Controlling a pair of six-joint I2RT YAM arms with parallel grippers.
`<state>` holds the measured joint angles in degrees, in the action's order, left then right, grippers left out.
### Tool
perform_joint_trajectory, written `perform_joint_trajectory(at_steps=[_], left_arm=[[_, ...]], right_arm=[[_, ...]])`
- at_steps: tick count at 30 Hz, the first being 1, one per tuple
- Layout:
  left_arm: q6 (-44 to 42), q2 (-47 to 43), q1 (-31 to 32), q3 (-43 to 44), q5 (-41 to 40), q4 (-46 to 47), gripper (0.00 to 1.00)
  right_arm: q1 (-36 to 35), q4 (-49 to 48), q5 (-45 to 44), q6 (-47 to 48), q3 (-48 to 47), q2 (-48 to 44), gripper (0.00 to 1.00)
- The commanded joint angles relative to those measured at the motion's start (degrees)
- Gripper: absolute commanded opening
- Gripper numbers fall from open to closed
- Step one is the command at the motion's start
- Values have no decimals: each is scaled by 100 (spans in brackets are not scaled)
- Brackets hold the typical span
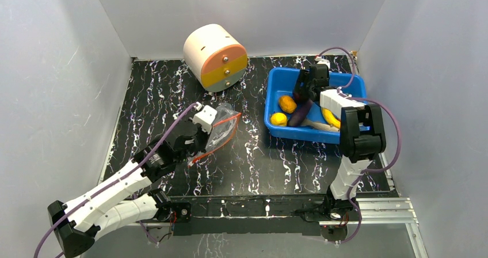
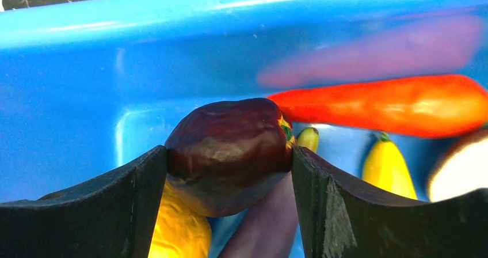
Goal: Place the food in the zip-top bag and seal the zipper
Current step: Pick up the fake vegetable from the bin.
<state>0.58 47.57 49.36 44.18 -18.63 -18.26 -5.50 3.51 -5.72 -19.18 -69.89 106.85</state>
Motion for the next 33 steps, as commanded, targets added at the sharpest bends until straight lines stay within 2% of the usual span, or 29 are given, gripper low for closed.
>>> perform_joint_trajectory(at_steps=[1, 9, 18, 21, 27, 33], left_arm=[[-62, -175, 19, -17, -112, 4, 0], [-36, -175, 16, -58, -14, 116, 0], [559, -61, 16, -127, 205, 549, 0], [778, 73, 16, -107, 57, 641, 0], [1212, 401, 19, -17, -27, 724, 0], [1914, 626, 18, -62, 140, 1016, 0]], right_arm=[[18, 168, -514, 240, 26, -645, 58], [17, 522, -954, 147, 82, -1138, 56], [-60, 1154, -442, -151, 277, -1878, 54], [-123, 1337, -270, -223, 359, -2176, 53], [-399, 1581, -168, -297, 434, -2776, 52], [-1053, 1947, 16, -501, 421, -3181, 52]])
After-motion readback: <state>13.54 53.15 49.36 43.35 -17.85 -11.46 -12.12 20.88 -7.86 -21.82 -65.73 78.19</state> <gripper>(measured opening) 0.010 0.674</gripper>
